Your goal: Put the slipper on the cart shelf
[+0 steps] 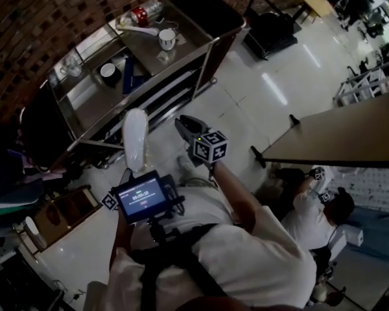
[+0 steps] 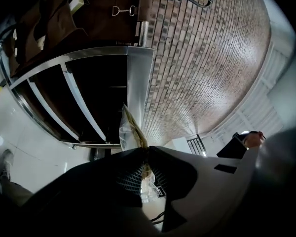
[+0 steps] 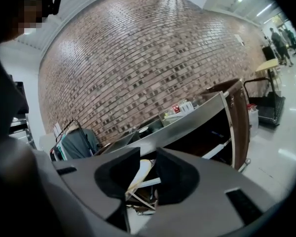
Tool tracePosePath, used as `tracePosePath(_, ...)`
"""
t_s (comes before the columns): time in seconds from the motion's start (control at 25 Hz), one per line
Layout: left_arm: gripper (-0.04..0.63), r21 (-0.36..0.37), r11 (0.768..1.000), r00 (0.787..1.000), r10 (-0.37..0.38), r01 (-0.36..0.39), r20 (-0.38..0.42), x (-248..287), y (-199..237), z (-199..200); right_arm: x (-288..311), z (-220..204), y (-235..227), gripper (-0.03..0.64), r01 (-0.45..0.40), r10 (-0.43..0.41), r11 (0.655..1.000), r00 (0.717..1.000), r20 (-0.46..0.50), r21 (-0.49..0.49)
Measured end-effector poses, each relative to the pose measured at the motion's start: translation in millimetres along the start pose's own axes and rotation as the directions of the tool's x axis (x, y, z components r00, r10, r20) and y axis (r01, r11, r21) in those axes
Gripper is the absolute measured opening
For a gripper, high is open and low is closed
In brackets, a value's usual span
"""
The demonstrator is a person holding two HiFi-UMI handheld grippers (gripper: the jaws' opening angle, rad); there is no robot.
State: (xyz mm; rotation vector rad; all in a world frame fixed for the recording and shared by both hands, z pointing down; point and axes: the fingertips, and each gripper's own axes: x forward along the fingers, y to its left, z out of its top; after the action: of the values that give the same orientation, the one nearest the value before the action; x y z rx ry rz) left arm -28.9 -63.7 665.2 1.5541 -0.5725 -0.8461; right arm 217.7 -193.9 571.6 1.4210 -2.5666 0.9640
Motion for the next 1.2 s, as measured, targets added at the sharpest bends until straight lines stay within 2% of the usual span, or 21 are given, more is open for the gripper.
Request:
tracePosePath(0.2, 0.038, 0.030, 0.999, 0.996, 0.030, -0.032, 0.081, 20, 13, -7, 23, 10, -30, 0.109, -0.048, 0.049, 0.999, 0.998, -0.042, 0.025)
tracePosePath(0.4, 0.038, 0.051, 0.996, 0.977, 0.055, -0.067, 0.204, 18, 28, -8, 46, 13, -28, 0.109, -0.153, 0.148, 0.988, 0.981, -0.123, -0.030)
tracePosePath(0.76, 0.038, 0.065, 0.991, 0.921, 0.086, -0.120, 0.379, 3, 52, -6, 56, 28, -44, 0.109, -0.221, 0.208, 0.973, 0.966, -0.156, -0.067)
tracePosePath(1.0, 0.038, 0.069, 0.985, 0.885, 0.108, -0.156, 0.452, -9, 61, 8, 51, 29, -36, 0.109, -0.267, 0.252, 0.961, 0.954, -0.165, -0.077)
tracePosePath(1.2, 0.039, 0.061, 0.982, 0.855, 0.125, -0.179, 0.503, -11, 72, 23, 47, 29, -45, 0.109, -0.269, 0.254, 0.960, 0.952, -0.168, -0.073)
